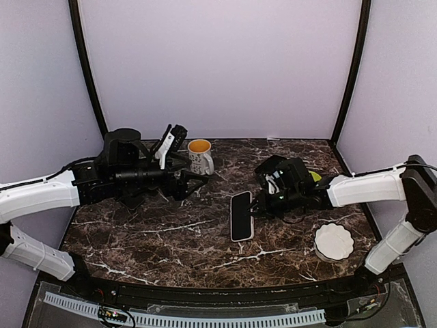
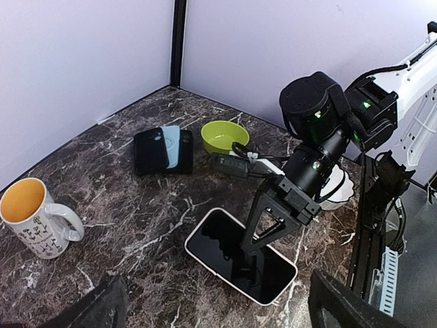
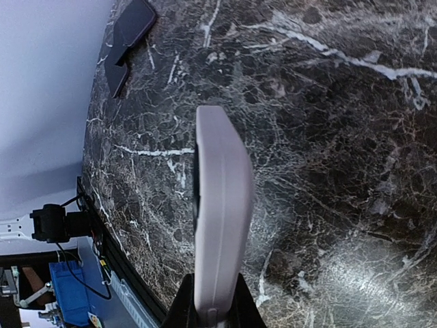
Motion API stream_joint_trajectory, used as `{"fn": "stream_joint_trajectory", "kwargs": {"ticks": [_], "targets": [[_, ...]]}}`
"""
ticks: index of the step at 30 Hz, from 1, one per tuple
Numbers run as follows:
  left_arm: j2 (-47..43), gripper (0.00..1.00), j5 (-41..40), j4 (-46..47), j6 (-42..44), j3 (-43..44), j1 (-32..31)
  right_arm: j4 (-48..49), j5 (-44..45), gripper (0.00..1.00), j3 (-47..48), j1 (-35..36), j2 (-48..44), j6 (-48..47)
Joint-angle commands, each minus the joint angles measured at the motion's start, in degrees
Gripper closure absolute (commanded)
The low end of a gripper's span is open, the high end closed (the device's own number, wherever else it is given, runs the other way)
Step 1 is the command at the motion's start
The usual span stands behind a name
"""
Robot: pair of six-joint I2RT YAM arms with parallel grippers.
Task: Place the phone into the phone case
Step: Place the phone with the phone case at the center of the board.
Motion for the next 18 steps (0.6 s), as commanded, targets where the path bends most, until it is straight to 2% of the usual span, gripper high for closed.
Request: {"fn": "stream_joint_trajectory", "kwargs": {"ticks": [1, 9, 15, 18], "targets": [[-0.24, 0.06, -1.30, -0.71, 0.46, 0.75, 0.50, 9.30, -4.55, 1.00, -0.76, -1.60, 3.04, 3.79], [0.08, 0.06, -1.13, -0.89, 0.80, 0.67, 0.70, 10.44, -4.81, 1.00, -3.39, -3.58, 6.56, 4.72], [0.22, 0.06, -1.05, -0.98, 0.69, 0.70, 0.95, 8.43, -4.33, 0.87, -3.76, -4.74, 8.54, 3.67], [0.20, 0.06, -1.10, -0.98, 0.77, 0.65, 1.12, 4.28, -2.38, 0.79, -2.63, -4.94, 9.03, 1.62]]}}
